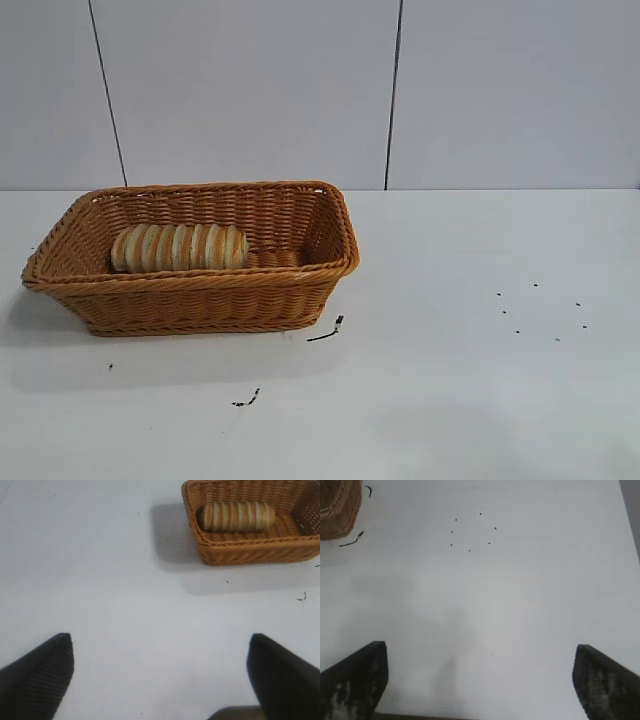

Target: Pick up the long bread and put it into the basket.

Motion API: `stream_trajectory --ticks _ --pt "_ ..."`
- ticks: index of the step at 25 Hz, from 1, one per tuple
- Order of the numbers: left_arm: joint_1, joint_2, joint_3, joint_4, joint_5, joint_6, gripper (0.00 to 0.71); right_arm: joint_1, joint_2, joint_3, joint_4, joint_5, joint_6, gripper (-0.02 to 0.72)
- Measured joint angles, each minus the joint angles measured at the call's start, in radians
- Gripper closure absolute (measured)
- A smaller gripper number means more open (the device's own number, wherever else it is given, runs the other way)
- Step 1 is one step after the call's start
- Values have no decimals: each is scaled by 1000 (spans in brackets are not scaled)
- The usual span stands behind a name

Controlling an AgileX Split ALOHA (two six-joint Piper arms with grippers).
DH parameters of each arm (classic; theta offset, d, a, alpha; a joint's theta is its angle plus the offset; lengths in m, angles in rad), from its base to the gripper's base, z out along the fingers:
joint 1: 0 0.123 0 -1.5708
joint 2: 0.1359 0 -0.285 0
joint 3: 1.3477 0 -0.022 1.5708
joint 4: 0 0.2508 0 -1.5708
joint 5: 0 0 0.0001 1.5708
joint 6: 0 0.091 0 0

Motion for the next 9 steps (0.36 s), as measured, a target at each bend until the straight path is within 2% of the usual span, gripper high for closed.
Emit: stream_trajectory --ticks 9 --pt "0 -9 0 0 0 0 17 0 -3 0 0 0 0 14"
